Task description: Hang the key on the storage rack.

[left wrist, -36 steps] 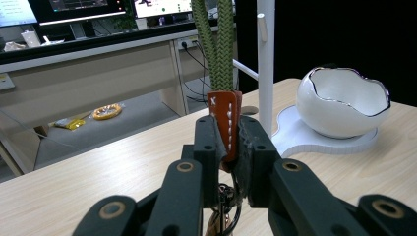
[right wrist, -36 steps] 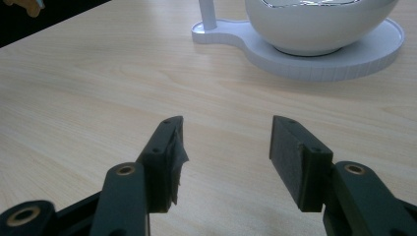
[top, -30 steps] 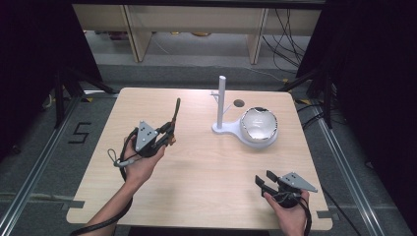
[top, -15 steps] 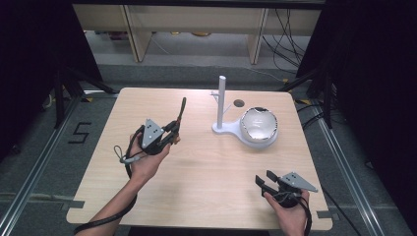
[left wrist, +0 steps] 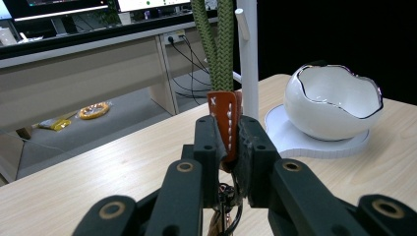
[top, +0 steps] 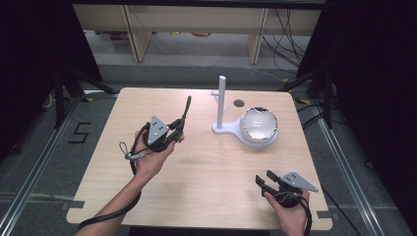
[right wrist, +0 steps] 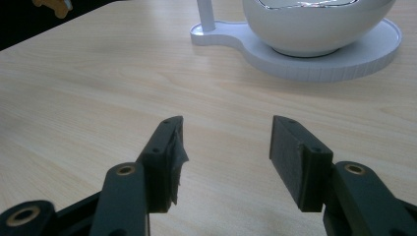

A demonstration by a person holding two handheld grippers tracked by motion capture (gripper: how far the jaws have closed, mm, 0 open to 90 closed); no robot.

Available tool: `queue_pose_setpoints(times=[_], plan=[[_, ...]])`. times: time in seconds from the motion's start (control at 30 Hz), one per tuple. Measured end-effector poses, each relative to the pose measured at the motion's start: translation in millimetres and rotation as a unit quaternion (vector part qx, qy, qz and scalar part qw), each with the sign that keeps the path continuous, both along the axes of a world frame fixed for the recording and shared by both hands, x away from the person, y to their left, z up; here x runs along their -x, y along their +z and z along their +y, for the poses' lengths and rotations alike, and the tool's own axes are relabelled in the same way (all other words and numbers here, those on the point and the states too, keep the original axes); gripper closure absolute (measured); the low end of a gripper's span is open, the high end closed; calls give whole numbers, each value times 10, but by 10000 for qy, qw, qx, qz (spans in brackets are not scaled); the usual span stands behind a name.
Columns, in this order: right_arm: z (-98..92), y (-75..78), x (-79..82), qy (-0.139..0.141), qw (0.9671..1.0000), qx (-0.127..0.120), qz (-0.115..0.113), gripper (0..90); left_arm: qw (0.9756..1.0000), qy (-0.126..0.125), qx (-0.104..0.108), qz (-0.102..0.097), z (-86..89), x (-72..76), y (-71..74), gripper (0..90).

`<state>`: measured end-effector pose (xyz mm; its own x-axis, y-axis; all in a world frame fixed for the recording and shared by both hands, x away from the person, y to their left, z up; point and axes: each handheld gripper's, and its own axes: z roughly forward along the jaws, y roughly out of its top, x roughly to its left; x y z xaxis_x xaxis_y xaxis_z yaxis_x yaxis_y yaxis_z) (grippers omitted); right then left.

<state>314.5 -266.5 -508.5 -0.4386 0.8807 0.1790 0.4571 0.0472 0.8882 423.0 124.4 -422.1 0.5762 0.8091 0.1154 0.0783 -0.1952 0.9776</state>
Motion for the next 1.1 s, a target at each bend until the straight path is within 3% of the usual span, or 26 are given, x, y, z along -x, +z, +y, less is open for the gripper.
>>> queue_pose_setpoints(times=[0.1,0.2,0.5,0.57,0.73,0.9,0.93,0.97,1.1], plan=[[-5,-4,-6,12,10000,19,-24,477,10000,-7,17,11,-19,-10,-1,795],[-3,-3,-7,11,10000,8,-29,477,9999,13,59,156,-53,-22,3,796],[2,-2,-2,-7,10000,-16,-2,476,9999,19,1,135,-98,-85,6,795],[0,-2,-6,19,10000,9,-43,476,10000,-35,-40,34,-109,-118,12,796],[-4,-2,-6,5,10000,-4,-6,476,9999,-9,-49,153,-169,-139,9,796],[-7,-2,-7,12,10000,-9,-5,475,9999,-36,-26,162,-231,-179,15,795],[-5,2,-2,-22,10000,-4,10,476,9999,-80,-72,58,-240,-203,21,795],[-1,3,-1,-8,10000,-13,24,475,9999,-42,-46,158,-256,-195,18,795],[-5,2,-2,-21,10000,-3,18,475,9998,-57,-62,187,-302,-228,9,795]])
